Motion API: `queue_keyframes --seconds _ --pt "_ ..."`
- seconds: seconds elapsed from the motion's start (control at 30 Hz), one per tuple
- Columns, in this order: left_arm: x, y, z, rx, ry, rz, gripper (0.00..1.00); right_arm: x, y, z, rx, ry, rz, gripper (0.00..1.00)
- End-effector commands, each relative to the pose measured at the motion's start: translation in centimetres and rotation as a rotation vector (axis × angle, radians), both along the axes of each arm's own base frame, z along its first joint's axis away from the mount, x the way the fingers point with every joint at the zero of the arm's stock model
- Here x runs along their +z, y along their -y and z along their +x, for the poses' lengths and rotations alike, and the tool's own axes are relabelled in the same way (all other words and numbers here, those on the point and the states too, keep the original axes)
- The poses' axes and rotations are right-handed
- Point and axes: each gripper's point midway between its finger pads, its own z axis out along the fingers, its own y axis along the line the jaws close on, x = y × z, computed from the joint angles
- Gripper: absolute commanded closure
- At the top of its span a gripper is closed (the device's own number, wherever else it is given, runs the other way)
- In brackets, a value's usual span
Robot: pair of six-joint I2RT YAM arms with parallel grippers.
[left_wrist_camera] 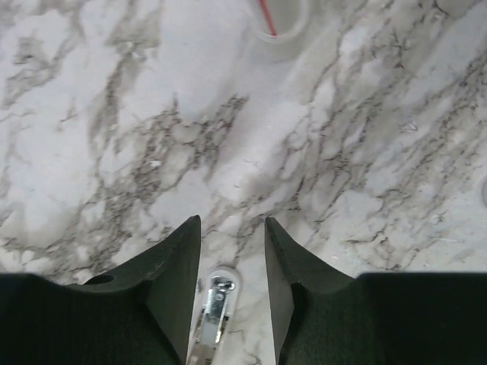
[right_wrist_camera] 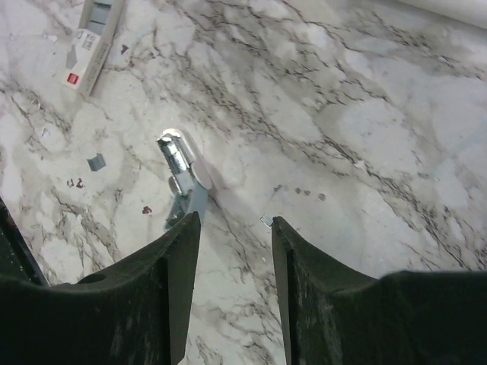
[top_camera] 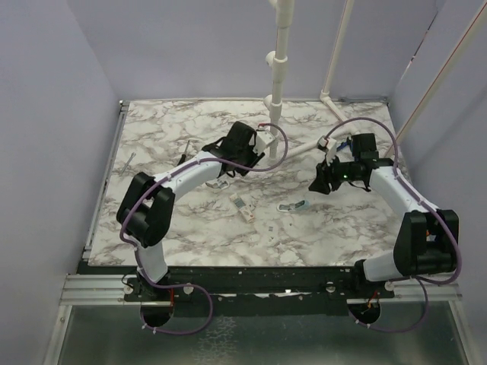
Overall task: Load the staples into the stapler
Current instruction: Pick up the stapler from the center of the board.
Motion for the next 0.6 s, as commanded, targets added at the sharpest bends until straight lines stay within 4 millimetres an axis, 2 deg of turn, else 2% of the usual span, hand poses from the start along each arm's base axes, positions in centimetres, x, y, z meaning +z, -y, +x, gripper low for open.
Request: queue_keyframes --seconds 0.0,0.13,0.23,0.27,0.3,0.33,0.37,0.4,0.57 --pt "4.7 -3.2 2.7 0.137 0.14 -0.035 0.59 0.0 -1.8 -0.8 0.074 0.096 -0.113 0.53" --pt "6.0 -6.2 3.6 0.23 0.179 -0.036 0.59 1.6 -2.1 -0.1 0.059 0.209 -0.165 0.53" --pt "7.0 -8.5 4.4 0.309 0.218 -0.028 0.53 3.1 -1.5 0.5 0.034 0.255 -0.194 0.51" --pt "7.2 -9.3 4.7 0.335 0.226 -0.025 0.45 3.6 -1.4 0.7 0.023 0.267 -0.198 0.47" --pt "7.3 -10.1 4.9 0.363 0.232 -0.024 0.31 3.9 -1.3 0.8 0.011 0.279 -0.201 0.36" --pt "7.5 -10.9 5.2 0.393 0.231 -0.029 0.18 4.3 -1.2 0.8 0.002 0.291 -0.203 0.07" --pt "7.6 -11.6 5.4 0.415 0.226 -0.042 0.07 4.7 -1.0 1.0 -0.015 0.298 -0.206 0.01" --pt "7.6 -12.3 5.6 0.434 0.218 -0.06 0.02 5.0 -0.7 1.1 -0.034 0.301 -0.213 0.0" --pt "8.7 -14.7 6.2 0.485 0.216 -0.126 0.01 7.8 0.9 1.5 -0.118 0.385 -0.266 0.0"
